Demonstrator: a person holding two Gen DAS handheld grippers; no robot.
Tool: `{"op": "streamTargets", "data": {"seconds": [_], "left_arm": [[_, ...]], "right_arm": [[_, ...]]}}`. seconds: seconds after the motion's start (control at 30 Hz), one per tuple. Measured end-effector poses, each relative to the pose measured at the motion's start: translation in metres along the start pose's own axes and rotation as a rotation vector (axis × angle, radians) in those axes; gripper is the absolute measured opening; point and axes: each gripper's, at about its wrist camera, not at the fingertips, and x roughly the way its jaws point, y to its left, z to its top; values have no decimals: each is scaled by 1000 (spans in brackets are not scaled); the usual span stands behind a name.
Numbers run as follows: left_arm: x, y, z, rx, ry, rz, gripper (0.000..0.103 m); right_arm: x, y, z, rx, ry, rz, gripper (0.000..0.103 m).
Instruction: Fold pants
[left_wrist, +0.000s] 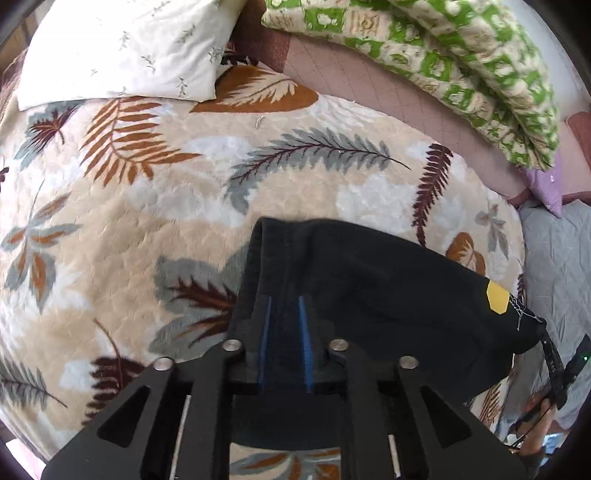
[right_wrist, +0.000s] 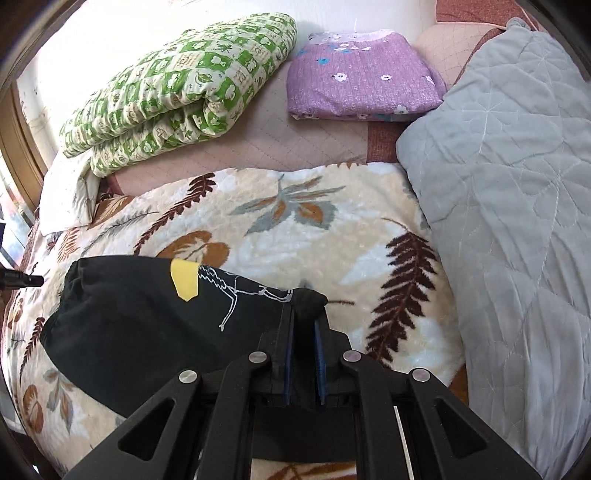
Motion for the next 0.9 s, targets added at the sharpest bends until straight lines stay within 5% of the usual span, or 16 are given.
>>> {"op": "streamTargets", "data": {"seconds": [0.07,0.13,0.23,0.33,0.4,0.43,0.67,0.9], "left_arm": [[11,-2,15,1,-2,59,43],[23,0,26,-13,1,88,45],[44,2,34,-32,73,-10,45],[57,0,39,-23,84,-3,45],[60,-1,41,-31,81,-7,29],[61,-1,42,-36,88,-20,7],[44,-14,36,30,33,-5,3],[6,0,28,-69,-103,7,3]], "right_arm": [[6,1,6,-1,7,1,9],[13,1,10,-5,16,-8,9],[26,0,19,0,33,-20,9],[37,-3,28,8,44,-30,9],[42,-5,32,19,49,-34,10],[46,-6,34,28,54,-34,10],[56,-4,45,21,69,-63,10],[63,3,67,-6,50,-104,10]]}}
